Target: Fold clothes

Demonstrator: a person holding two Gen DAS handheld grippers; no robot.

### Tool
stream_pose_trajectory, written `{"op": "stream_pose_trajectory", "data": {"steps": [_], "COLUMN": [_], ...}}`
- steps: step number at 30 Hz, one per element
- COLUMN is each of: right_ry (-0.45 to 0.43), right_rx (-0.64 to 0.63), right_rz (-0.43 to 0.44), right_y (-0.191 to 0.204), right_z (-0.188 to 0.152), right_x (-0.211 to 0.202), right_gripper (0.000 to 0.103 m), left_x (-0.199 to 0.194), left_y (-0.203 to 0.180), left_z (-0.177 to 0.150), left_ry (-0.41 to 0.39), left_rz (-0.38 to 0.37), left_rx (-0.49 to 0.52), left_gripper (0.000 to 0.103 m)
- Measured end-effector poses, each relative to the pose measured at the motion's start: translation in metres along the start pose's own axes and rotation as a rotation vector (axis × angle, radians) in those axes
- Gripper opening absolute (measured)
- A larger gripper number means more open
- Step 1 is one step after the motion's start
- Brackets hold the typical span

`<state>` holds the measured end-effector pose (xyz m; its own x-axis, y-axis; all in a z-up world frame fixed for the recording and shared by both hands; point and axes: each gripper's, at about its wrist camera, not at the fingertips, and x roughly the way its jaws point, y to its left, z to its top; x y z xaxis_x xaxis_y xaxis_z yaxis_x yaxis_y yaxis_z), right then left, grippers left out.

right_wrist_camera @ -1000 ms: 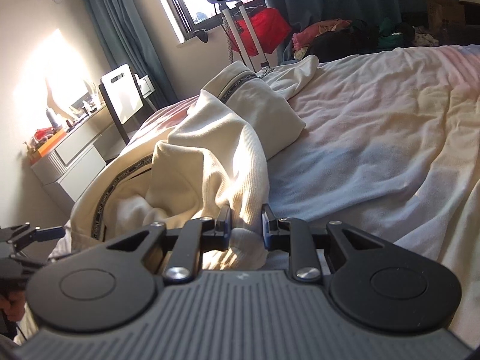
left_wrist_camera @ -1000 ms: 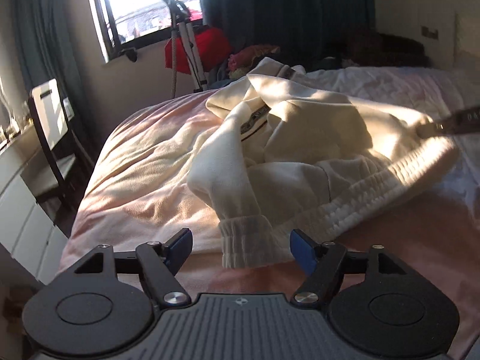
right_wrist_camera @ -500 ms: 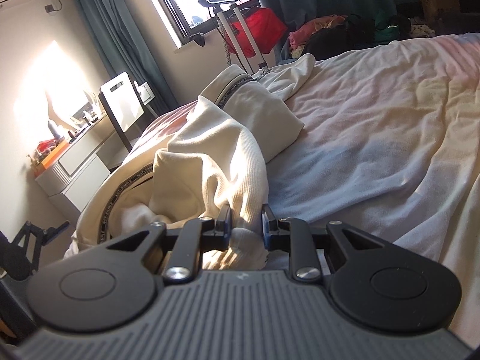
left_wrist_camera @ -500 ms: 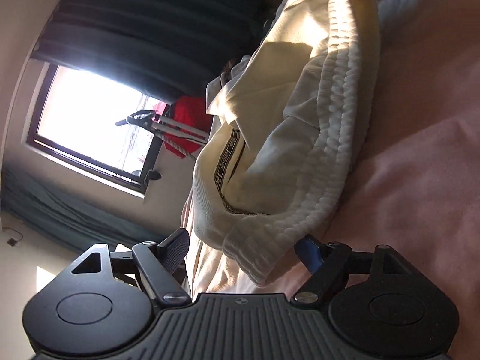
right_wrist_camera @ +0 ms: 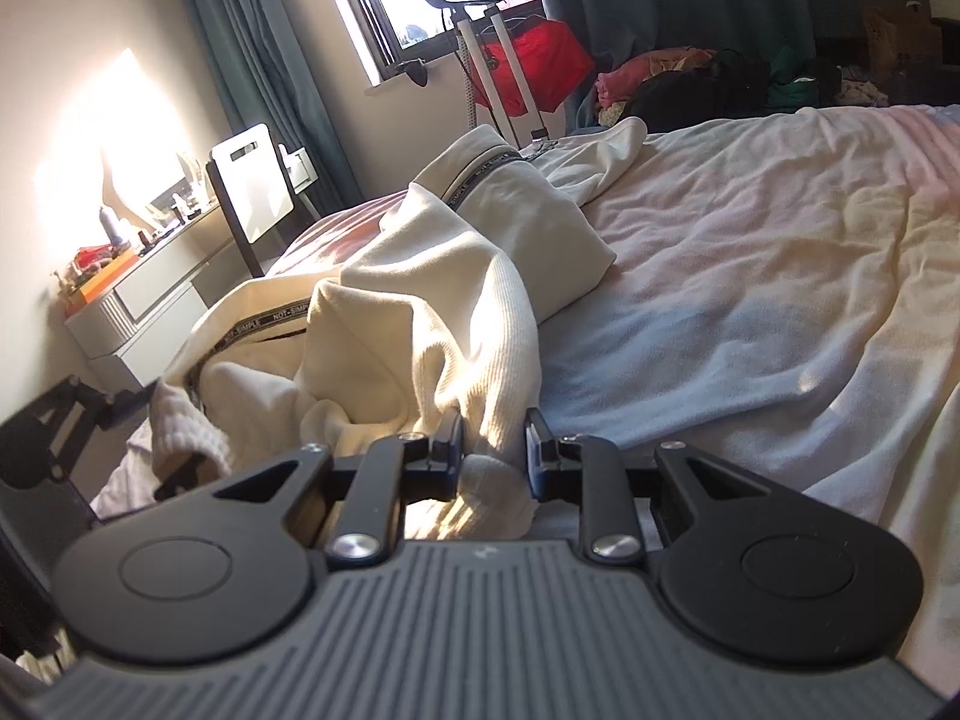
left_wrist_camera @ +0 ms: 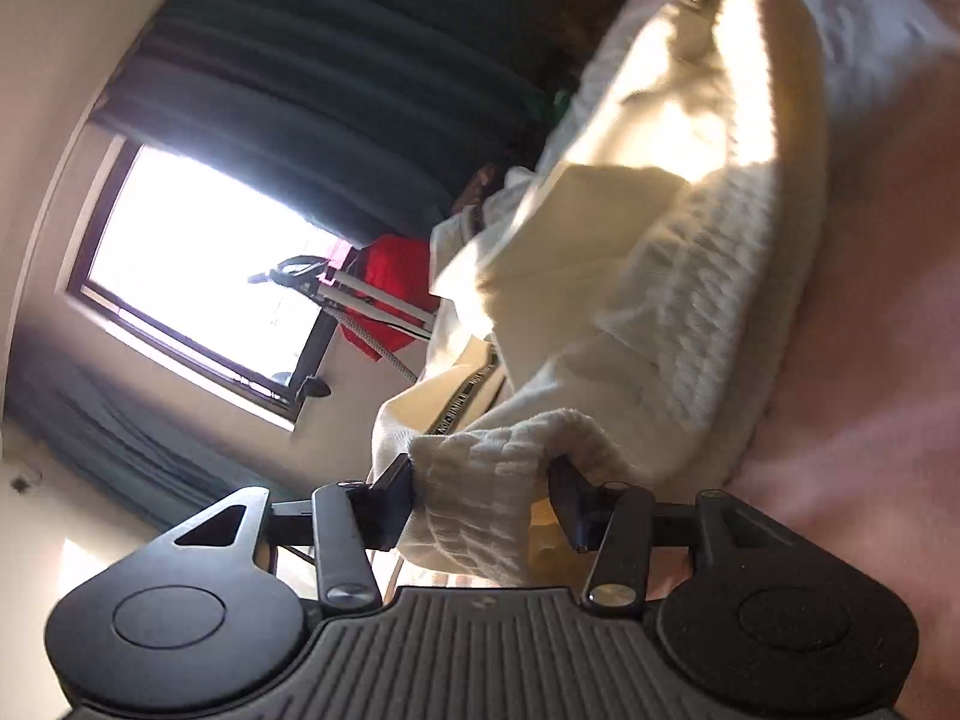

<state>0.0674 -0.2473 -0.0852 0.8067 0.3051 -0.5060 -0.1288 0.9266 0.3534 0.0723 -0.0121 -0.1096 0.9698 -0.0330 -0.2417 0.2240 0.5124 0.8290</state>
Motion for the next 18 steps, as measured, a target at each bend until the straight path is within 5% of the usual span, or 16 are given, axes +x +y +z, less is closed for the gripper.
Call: {"op": "stream_pose_trajectory", "data": {"steps": [3,5,9,13,16,18], "right_ry": [-0.012,-0.046,-0.107,-0.036,0.016,0.055], "right_rx": [-0.018,-0.066,-0.256,-0.382,-0.345,-0.304], "right_rz": [-0.032,-0.052,0.021,-0.038,-0.095,-0.056], "right_y": [0.004,0.011,0.045,0.068,0.062,0.062], "right_z": [-0.001,-0.002,-0.018,-0.035,-0.041,-0.044], "right_x": [0.001,-0.002,-0.019,-0.017,-0.01,-0.003], "right_gripper": [0.03,0.038,0.073,0.076,0.076,0.076], "left_x": [0.005,0.01,0.025,0.021,0.011,-0.001], "left_y": [0.043,0.074,0.113,0.135,0.153,0.158], "left_z": [0.0,-0.004,-0.029,-0.067,-0.097,-0.118], "left_ry": [0.028,0.061,0.135,0.231,0.304,0.349], "left_rz": [0.027,0.047,0.039,0.013,0.002,-0.006], "left_rx": [-0.254,-0.433,-0.682,-0.875,-1.041,-1.125], "left_gripper": [0.025,0.027,0.028,0.028,0.029,0.029]}}
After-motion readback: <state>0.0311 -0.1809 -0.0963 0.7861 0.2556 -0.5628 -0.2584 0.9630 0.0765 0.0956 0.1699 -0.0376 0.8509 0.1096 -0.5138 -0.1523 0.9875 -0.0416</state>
